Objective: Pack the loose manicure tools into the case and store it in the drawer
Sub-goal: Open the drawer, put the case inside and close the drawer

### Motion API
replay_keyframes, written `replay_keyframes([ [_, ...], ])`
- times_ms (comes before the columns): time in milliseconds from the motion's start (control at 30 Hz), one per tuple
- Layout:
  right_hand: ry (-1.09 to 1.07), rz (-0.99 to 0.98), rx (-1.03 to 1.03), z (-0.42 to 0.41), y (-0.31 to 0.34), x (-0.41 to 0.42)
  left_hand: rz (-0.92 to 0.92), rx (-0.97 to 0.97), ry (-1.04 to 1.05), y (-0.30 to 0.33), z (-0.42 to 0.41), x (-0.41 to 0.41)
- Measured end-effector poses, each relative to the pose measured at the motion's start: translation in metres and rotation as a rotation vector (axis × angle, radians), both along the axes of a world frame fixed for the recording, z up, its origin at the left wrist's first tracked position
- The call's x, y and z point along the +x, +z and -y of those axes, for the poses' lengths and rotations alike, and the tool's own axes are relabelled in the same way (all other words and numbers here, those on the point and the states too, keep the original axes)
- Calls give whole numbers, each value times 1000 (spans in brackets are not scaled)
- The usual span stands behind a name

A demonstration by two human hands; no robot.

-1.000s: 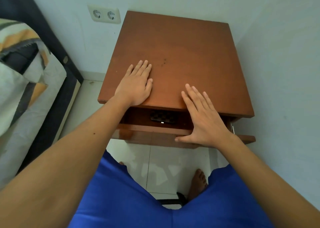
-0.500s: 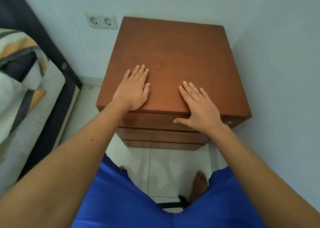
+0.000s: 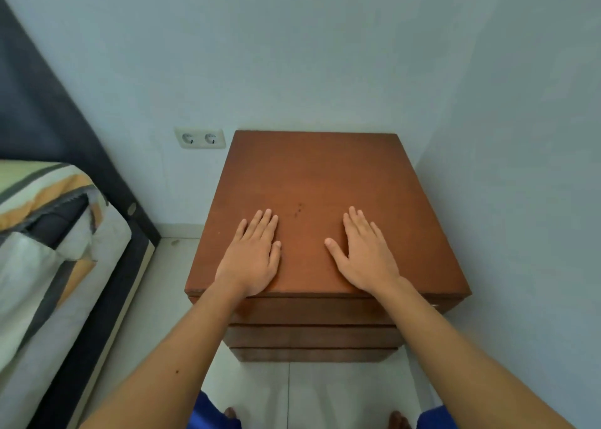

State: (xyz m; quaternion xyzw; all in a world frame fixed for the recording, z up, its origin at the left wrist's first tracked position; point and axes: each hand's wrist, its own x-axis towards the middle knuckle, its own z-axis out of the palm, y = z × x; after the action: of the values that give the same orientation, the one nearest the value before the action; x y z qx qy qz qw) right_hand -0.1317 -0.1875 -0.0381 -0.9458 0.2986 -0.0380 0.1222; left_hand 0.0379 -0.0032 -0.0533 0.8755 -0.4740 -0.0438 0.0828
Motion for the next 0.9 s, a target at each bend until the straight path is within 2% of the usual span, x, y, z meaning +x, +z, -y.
replay_keyframes([
  [167, 17, -81, -36, -4, -5, -2, 31, 27, -7, -5, -1, -2],
  [800, 4, -71, -52, -8, -5, -3, 48, -23, 16, -4, -2, -4],
  [900, 42, -63, -33, -7, 10, -6, 108, -77, 36, 0, -6, -8],
])
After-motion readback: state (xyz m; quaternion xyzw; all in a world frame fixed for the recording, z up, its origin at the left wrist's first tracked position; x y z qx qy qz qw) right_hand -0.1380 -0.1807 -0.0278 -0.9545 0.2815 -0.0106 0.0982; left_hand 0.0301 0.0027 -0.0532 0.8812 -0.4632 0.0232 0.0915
